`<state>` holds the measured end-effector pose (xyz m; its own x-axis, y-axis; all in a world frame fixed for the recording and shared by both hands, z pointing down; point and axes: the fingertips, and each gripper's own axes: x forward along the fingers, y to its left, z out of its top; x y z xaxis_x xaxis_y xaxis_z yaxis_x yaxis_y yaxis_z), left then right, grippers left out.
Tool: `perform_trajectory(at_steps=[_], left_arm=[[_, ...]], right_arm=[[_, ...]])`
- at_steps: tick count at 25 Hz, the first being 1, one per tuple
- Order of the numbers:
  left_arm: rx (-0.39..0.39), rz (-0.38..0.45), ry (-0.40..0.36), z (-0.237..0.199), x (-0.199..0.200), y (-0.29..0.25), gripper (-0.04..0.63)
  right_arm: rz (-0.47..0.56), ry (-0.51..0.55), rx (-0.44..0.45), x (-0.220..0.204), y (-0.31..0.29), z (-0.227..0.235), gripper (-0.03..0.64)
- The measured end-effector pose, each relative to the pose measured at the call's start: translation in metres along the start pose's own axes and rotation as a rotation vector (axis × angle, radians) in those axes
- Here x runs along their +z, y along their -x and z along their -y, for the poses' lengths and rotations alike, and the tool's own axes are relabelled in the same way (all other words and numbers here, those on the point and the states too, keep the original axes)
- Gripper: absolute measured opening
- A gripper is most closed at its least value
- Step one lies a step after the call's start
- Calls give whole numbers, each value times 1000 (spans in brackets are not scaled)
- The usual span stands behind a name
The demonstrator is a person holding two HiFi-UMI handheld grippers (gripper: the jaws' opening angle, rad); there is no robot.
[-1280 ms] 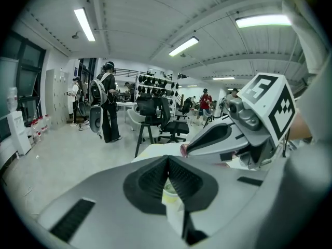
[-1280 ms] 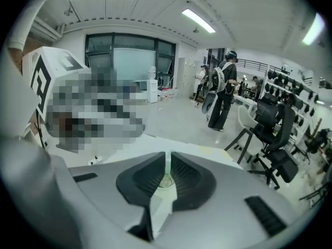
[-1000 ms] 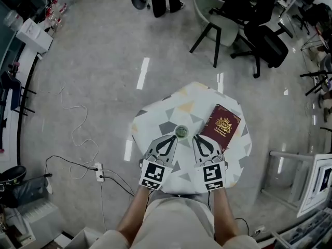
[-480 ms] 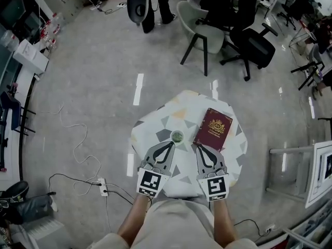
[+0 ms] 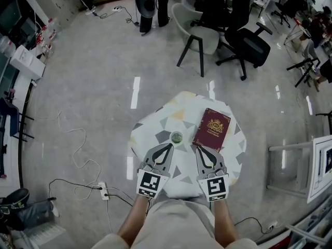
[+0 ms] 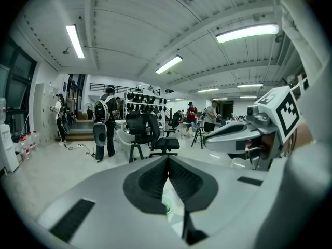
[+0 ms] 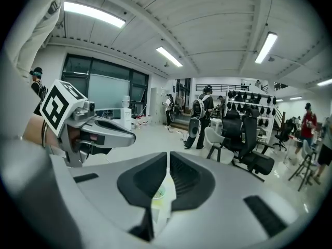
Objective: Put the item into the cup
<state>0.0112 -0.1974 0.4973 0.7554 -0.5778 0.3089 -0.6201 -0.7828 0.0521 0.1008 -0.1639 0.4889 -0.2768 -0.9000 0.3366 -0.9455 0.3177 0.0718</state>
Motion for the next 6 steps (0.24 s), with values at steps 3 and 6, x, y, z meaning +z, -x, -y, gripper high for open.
perform_trajectory(at_steps=[3,6], left_arm=[[-3,0,1,-2,0,-1,11],[-7,-1,0,-5,1,-1,11]], right_arm=[[1,-4,-7,0,-2,0,21],[-12,20,3,9,-4,-2,21]])
